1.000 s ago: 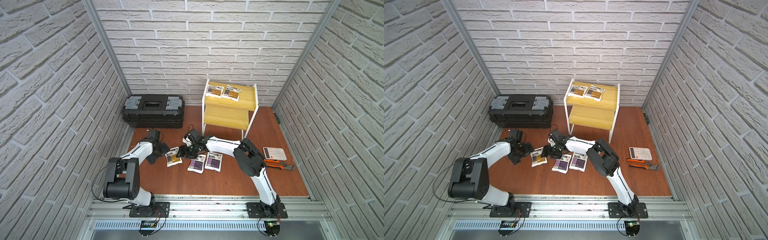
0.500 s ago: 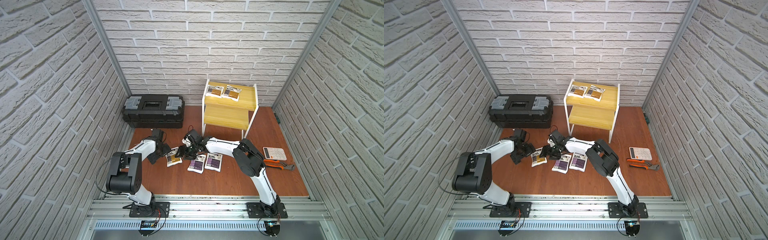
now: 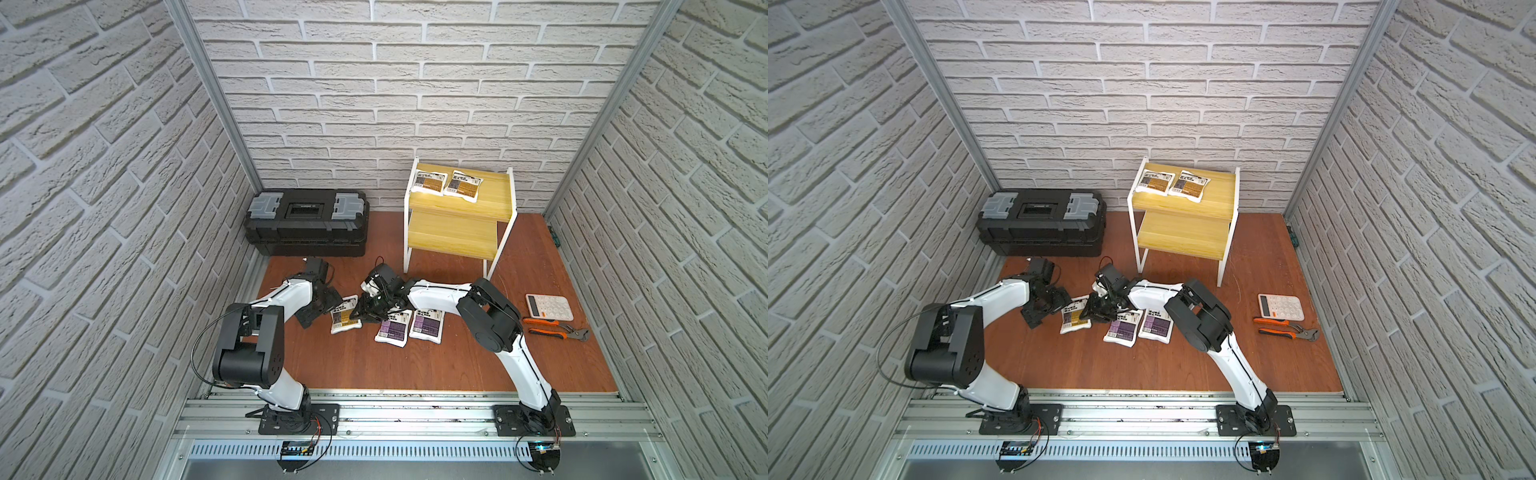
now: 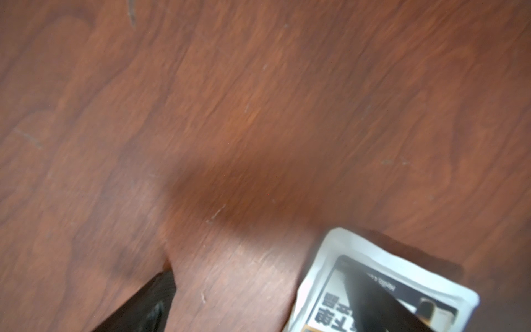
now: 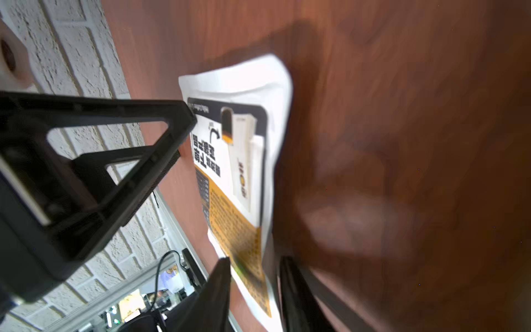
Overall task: Place the bagged coffee beans on the shelf by color
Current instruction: Pick up the bagged coffee beans at the center of the board.
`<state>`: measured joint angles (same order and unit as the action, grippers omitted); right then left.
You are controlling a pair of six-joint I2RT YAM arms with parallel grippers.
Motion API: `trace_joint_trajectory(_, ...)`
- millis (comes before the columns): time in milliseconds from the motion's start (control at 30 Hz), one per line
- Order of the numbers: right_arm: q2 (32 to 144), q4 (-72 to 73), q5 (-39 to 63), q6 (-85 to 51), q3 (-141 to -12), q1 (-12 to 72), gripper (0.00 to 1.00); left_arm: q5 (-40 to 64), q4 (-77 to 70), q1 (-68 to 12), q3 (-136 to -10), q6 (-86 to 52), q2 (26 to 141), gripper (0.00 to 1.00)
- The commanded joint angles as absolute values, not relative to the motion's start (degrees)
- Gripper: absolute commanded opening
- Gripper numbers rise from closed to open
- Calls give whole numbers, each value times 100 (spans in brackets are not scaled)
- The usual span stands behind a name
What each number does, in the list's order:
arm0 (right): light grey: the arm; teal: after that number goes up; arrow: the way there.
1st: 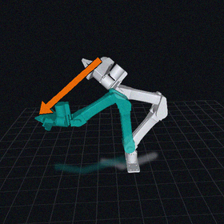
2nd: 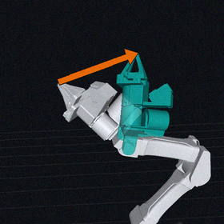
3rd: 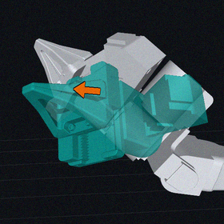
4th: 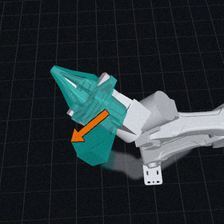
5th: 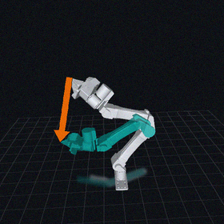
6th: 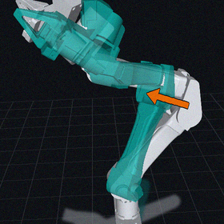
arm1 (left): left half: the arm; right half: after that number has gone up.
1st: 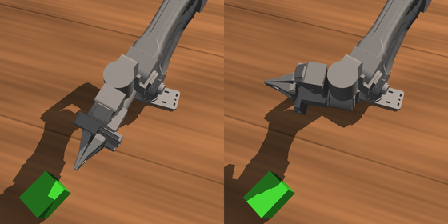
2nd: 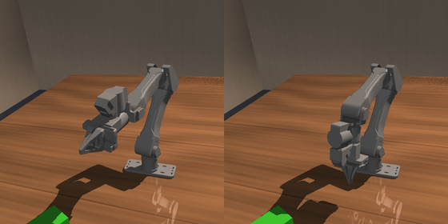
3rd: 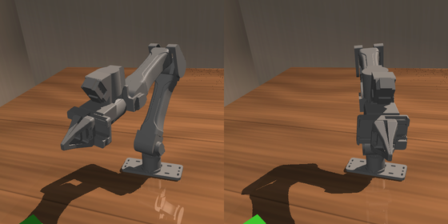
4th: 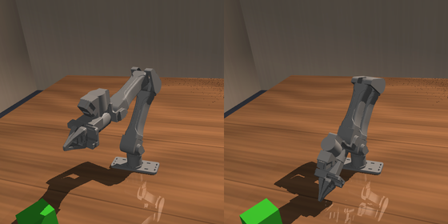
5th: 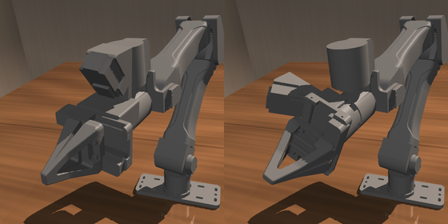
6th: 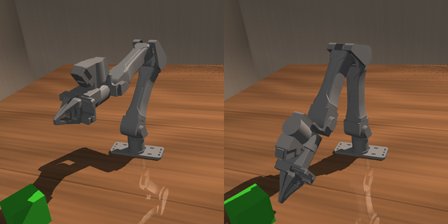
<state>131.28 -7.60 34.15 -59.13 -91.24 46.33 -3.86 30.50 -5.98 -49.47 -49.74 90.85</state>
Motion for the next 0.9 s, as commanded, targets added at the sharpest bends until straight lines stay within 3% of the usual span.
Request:
trace_joint_trajectory(0, 13051, -606, 3437, -5891, -9081, 4654, 20, -404, 3028, -639, -4817, -4996, 9087, 99)
trace_joint_trajectory(167, 12811, -619, 3497, -5832, -8978, 4623, 2, -297, 3171, -642, -4903, -4936, 8745, 99)
trace_joint_trajectory(867, 10701, -1758, 3534, -5125, -8658, 4604, 2, 421, 4528, -745, -6655, -4214, 6844, 98)
